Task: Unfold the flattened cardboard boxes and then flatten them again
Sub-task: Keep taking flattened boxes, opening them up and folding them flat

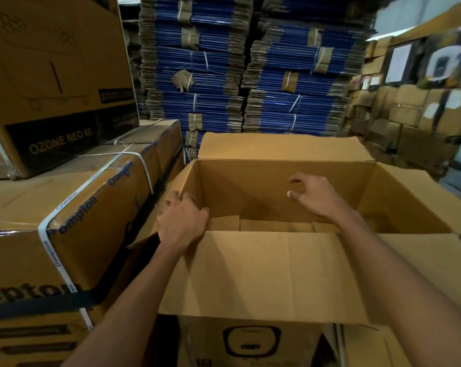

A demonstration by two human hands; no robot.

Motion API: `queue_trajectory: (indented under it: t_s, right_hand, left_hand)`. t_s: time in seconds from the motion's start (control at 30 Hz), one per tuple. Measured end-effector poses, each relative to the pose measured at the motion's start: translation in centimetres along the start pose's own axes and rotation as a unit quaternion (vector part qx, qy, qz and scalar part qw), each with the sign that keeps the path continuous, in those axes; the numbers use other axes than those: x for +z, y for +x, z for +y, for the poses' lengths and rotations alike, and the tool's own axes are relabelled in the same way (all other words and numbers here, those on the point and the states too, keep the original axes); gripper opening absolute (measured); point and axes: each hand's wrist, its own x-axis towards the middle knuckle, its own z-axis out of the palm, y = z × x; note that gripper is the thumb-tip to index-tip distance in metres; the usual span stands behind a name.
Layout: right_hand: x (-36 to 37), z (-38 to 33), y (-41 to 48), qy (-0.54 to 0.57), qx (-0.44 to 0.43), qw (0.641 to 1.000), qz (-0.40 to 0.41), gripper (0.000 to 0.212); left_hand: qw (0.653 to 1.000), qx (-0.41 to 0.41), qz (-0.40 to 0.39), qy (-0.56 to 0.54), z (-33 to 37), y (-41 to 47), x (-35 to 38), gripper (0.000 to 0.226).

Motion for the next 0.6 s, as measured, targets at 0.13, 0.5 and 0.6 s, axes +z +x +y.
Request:
queue_trajectory:
  t_s: [0.13, 0.5, 0.6]
  right_hand:
    - [0.2, 1.3, -6.0, -0.005, -0.020, 0.995, 0.102, 0.019]
    - [3.5, 12.7, -18.3, 0.000, 0.051, 0.953, 0.300, 0.054]
    - [3.6, 15.0, -19.7, 0.122, 0.122, 0.921, 0.348, 0.054]
  left_hand:
    - [0.981, 0.078, 0.151, -0.091, -0.1, -0.2, 0.6, 0.026]
    - [0.890, 0.054, 0.180, -0.416, -7.3, -9.7, 7.3, 0.051]
    - [0.791, -0.120, 0.017, -0.600, -6.9, -10.9, 7.9, 0.046]
